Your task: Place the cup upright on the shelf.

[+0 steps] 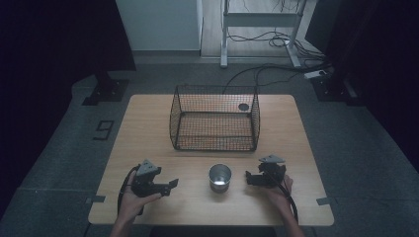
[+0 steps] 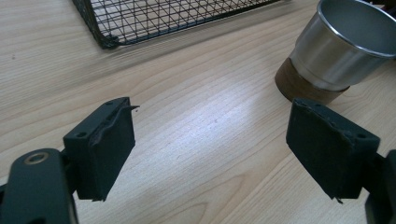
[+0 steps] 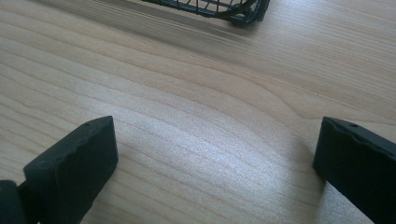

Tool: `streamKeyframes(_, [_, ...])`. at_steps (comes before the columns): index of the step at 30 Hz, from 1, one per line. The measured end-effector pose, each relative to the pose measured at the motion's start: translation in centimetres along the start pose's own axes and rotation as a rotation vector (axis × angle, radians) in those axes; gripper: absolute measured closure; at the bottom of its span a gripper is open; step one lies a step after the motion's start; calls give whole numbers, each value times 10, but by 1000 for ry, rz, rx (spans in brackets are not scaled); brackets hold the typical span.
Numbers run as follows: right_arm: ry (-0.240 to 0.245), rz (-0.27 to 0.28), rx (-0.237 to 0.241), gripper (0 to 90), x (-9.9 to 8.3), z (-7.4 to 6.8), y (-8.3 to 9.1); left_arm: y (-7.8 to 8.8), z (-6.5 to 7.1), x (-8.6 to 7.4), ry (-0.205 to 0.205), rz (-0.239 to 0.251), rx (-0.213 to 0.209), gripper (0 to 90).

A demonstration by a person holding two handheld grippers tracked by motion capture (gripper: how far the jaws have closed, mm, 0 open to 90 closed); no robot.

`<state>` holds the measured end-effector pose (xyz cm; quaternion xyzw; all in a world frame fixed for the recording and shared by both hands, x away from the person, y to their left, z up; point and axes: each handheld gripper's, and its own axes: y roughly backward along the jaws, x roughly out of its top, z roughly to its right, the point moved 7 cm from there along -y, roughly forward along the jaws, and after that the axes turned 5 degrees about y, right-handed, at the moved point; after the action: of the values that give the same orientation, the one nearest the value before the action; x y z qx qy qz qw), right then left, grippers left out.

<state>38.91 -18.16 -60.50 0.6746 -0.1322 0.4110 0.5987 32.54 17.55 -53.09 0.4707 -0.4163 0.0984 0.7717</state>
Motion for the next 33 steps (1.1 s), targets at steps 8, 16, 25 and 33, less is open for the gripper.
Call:
streamKeyframes(8, [-16,8,-14,37,0,2,1,-2,2,-1,-7,-8,-6,157])
streamKeyframes(16, [-69,58,6,87,4,7,12,-2,1,-1,-5,-5,-5,157])
streamKeyframes(25, [-76,126,15,113,13,7,32,-1,1,-1,-5,-4,-6,157])
streamKeyframes(33, [-61,197,47,128,29,-2,54,-1,1,0,-4,-4,-6,157])
